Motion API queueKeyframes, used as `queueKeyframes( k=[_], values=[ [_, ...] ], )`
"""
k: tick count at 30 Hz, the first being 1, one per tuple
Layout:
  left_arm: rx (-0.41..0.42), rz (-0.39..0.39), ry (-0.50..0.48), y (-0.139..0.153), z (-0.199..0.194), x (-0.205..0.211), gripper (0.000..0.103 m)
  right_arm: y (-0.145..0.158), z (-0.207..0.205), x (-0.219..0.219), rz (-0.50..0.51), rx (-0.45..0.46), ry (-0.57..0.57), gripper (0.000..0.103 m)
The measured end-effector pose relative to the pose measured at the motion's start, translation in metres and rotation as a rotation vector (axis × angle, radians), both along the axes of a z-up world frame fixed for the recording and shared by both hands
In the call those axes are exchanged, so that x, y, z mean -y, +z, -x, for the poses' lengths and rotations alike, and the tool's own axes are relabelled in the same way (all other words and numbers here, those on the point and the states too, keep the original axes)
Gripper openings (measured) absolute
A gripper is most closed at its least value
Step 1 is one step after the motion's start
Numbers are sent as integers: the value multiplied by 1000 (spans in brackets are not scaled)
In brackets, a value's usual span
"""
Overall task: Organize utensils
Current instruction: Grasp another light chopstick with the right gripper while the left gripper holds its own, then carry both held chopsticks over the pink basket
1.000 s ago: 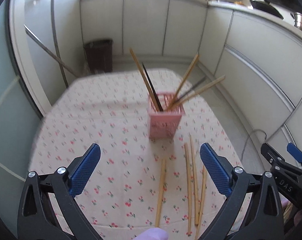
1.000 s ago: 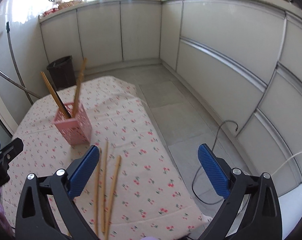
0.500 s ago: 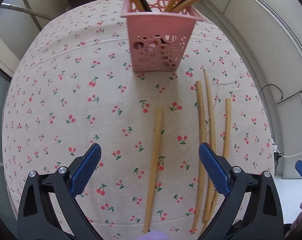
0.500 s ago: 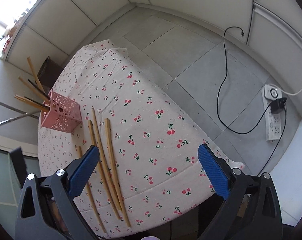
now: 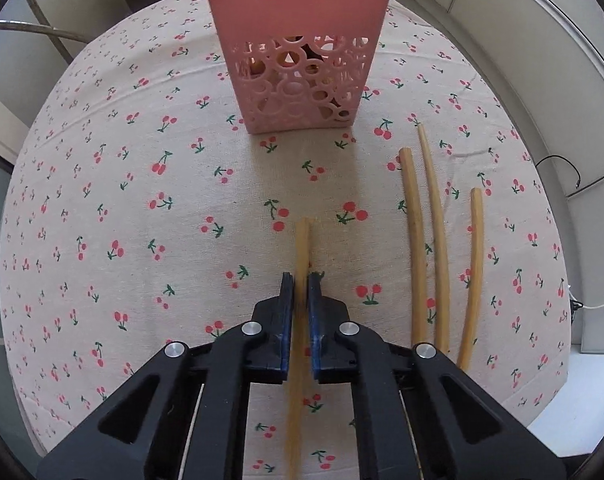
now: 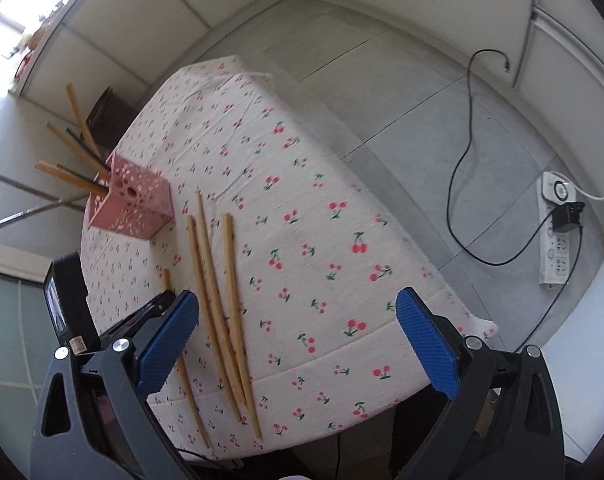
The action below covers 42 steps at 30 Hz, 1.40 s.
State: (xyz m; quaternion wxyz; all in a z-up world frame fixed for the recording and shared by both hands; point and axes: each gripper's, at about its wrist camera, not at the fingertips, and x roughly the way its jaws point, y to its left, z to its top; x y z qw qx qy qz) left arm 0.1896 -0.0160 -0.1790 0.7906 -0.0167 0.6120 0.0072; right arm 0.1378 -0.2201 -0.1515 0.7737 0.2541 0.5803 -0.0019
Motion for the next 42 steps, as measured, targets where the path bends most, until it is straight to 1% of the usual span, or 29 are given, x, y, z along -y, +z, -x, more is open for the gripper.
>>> queueKeyframes(
  k=[3,6,9,10,12,14,16,17,19,21,25,26,27,28,30,32,34,35,38,39,40,42],
  values=[
    [11,38,3,2,4,-11,6,-7,-4,-7,25,-18,7,96],
    [13,85,22,5,9,-31,6,-16,-9,-12,47,-40,5,96],
    [43,111,37,18,18,-49,6,-25,-17,-18,61,-65,-17,96],
    [61,122,39,27,22,-52,6,-28,-20,-21,68,-71,-25,96],
    [91,130,39,40,27,-60,6,-32,-29,-28,104,-71,-35,95],
    [136,118,36,56,35,-69,6,-33,-40,-41,143,-60,-24,90],
    [164,121,39,68,37,-74,6,-34,-49,-54,162,-55,-5,75],
    [177,124,42,72,39,-78,6,-36,-54,-62,167,-55,7,73],
    [196,125,48,81,42,-77,6,-41,-62,-74,172,-61,20,63],
    [210,125,51,87,45,-75,6,-48,-69,-85,189,-74,24,58],
    [222,153,43,96,48,-77,7,-61,-77,-94,190,-104,9,53],
    [224,157,43,96,49,-77,7,-63,-79,-96,196,-101,5,52],
    [227,160,43,96,48,-77,7,-62,-80,-98,206,-91,8,48],
    [230,161,44,97,48,-77,7,-62,-82,-103,215,-79,24,43],
    [236,159,47,96,47,-77,7,-64,-84,-112,226,-74,47,41],
    [248,137,52,97,47,-77,7,-64,-87,-123,266,-55,93,36],
    [266,128,56,99,48,-78,7,-63,-87,-131,287,-45,137,10],
    [279,134,58,100,49,-79,6,-63,-86,-133,280,-43,154,8],
    [339,160,52,111,54,-82,6,-58,-82,-129,231,-18,159,8],
    [359,167,48,115,56,-82,6,-52,-79,-127,216,1,158,8],
    [387,172,41,121,59,-83,6,-42,-75,-125,190,38,159,8],
    [434,176,30,131,66,-82,6,-24,-66,-121,168,100,167,8]
  ],
)
